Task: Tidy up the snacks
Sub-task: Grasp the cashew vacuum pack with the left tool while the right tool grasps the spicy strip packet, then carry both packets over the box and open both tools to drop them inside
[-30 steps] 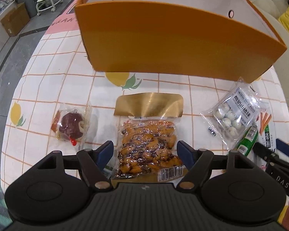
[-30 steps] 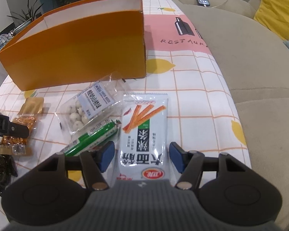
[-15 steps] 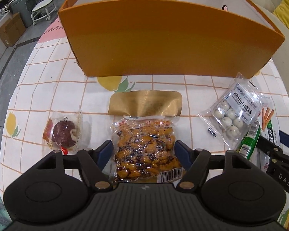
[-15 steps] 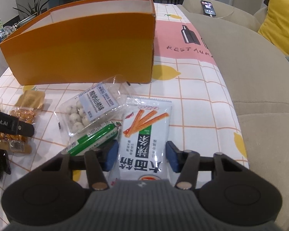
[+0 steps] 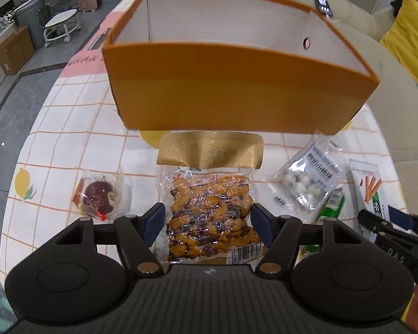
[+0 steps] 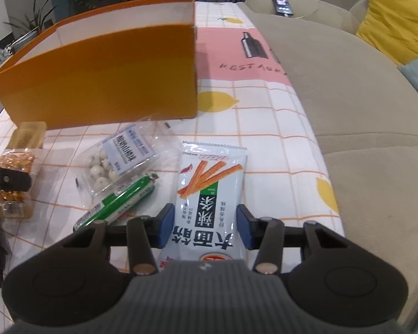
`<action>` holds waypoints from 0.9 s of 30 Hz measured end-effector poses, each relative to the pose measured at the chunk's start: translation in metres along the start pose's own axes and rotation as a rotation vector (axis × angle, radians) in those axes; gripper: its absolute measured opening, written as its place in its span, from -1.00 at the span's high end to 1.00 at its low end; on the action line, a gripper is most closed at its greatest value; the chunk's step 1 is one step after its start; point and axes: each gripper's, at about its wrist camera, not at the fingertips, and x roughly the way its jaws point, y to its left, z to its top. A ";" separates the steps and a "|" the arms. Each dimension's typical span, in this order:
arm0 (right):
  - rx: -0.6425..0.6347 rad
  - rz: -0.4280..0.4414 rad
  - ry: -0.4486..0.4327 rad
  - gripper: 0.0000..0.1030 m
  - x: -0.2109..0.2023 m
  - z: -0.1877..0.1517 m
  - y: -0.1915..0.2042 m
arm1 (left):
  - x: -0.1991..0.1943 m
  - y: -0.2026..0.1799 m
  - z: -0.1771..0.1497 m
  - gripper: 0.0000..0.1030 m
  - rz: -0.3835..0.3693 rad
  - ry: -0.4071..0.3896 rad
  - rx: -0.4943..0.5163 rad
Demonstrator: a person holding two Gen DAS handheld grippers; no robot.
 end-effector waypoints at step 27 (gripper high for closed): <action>-0.130 0.213 -0.232 0.13 -0.123 0.091 0.024 | -0.111 -0.020 0.070 -0.50 -0.232 -0.143 0.098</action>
